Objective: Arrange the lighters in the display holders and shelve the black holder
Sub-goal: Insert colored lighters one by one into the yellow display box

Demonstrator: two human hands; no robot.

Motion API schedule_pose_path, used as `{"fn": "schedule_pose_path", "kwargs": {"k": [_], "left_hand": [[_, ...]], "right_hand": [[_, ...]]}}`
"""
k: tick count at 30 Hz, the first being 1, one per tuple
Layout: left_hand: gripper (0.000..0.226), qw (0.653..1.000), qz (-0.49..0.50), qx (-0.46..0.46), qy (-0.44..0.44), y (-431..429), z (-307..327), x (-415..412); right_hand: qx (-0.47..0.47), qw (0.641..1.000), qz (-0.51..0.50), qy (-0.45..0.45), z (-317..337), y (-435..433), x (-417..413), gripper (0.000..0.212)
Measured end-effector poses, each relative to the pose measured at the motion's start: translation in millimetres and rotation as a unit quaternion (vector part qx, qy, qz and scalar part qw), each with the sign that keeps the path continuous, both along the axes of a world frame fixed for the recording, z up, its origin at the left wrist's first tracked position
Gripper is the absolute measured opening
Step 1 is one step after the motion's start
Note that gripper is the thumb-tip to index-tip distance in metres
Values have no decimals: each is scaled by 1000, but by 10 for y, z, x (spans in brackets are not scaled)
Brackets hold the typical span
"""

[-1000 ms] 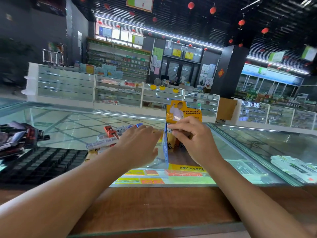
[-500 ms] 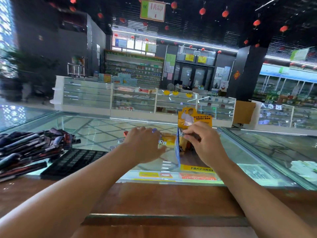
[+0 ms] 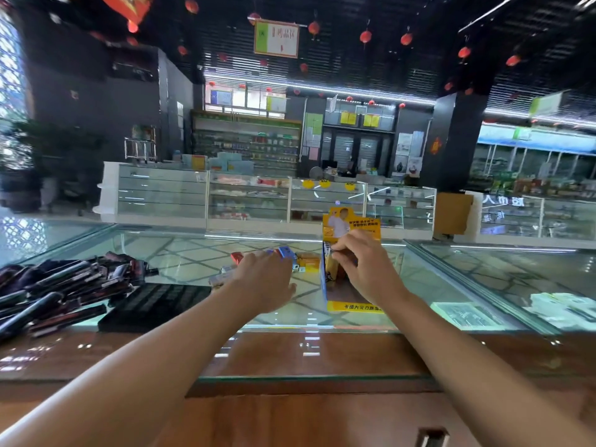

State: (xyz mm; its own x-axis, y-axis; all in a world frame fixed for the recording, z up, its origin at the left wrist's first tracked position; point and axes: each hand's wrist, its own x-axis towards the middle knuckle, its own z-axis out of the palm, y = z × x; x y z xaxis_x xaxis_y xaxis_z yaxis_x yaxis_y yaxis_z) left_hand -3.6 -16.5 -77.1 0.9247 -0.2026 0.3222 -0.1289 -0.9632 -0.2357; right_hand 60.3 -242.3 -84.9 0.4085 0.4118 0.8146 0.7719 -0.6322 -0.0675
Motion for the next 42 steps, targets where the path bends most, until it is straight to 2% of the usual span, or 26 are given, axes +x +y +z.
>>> {"fn": "schedule_pose_path", "kwargs": {"k": [4, 8, 11, 14, 18, 23, 25, 30, 33, 37, 42], "left_hand": [[50, 998, -2, 43, -39, -51, -132, 9], [55, 998, -8, 44, -38, -43, -212, 57], [49, 998, -14, 44, -41, -30, -236, 60], [46, 999, -17, 33, -34, -28, -217, 21], [45, 999, 16, 26, -24, 63, 4, -11], [39, 998, 67, 4, 4, 380, 373, -78], [38, 996, 78, -18, 27, 529, 444, -127], [39, 989, 94, -64, 97, 779, 403, -224], [53, 976, 97, -96, 172, 786, 330, -210], [70, 977, 93, -65, 182, 715, 217, -149], [56, 977, 85, -85, 177, 677, 260, -41]], "right_hand": [[13, 999, -11, 51, -58, -17, 34, 16], [13, 997, -9, 75, -69, -45, 58, 20], [-21, 997, -14, 76, -75, 5, 13, 18], [-37, 996, -65, 47, -30, 28, -70, 15], [-8, 991, -106, 79, 190, 135, -145, 25], [-69, 981, -107, 144, 346, 544, -222, 40], [-72, 977, -77, 185, 361, 735, -246, 39], [-82, 976, -44, 196, 293, 1072, -243, 35], [-84, 978, -37, 188, 173, 1153, -203, 26], [-78, 980, -38, 179, 81, 1091, -167, 17], [-58, 983, -37, 173, 31, 925, -150, 11]]}}
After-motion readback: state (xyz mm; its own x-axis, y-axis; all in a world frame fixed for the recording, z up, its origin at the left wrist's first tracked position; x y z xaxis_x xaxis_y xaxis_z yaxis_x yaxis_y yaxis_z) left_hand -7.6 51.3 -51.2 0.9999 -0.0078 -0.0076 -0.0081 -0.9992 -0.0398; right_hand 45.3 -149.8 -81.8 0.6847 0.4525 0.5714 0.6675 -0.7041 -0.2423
